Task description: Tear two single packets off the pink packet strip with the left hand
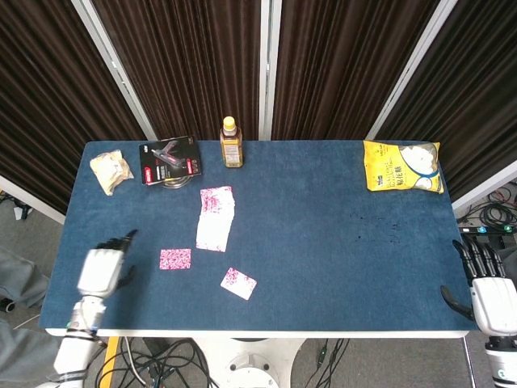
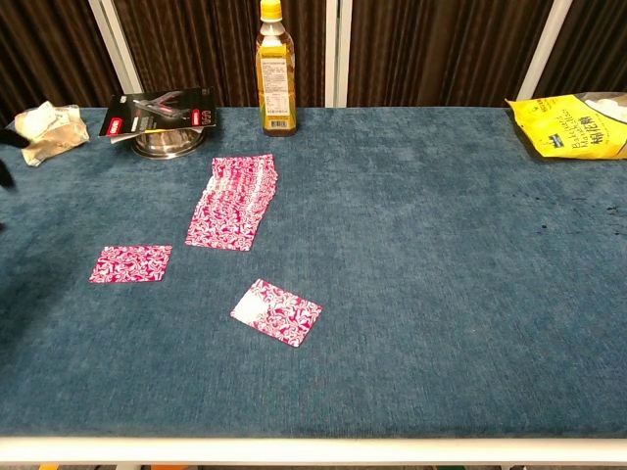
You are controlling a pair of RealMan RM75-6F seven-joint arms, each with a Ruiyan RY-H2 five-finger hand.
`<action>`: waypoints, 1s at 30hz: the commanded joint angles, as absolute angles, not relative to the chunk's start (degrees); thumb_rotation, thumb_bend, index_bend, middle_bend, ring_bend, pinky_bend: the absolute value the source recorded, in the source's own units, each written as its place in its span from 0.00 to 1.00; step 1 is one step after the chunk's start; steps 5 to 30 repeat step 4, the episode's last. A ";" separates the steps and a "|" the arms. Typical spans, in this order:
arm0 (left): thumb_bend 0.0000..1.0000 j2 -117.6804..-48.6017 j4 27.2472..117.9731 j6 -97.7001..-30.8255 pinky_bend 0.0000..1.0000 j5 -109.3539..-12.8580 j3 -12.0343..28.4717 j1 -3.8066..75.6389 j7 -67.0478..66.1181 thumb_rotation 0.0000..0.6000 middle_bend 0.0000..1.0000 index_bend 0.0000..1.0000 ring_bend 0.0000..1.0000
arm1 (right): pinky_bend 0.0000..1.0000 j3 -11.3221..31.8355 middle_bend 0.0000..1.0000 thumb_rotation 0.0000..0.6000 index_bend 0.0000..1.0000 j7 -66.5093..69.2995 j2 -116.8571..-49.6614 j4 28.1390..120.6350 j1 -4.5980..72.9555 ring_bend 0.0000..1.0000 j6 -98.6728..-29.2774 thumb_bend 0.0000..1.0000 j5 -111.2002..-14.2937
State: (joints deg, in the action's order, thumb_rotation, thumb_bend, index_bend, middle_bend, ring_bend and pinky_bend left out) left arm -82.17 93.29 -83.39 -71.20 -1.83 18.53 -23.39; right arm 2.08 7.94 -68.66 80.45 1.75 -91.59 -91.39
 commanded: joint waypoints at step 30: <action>0.17 -77.61 89.57 -90.32 0.09 -74.12 -2.31 11.19 -14.37 0.66 0.00 0.12 0.00 | 0.00 1.48 0.00 1.00 0.00 7.54 -69.47 79.94 1.52 0.00 -91.76 0.21 -92.15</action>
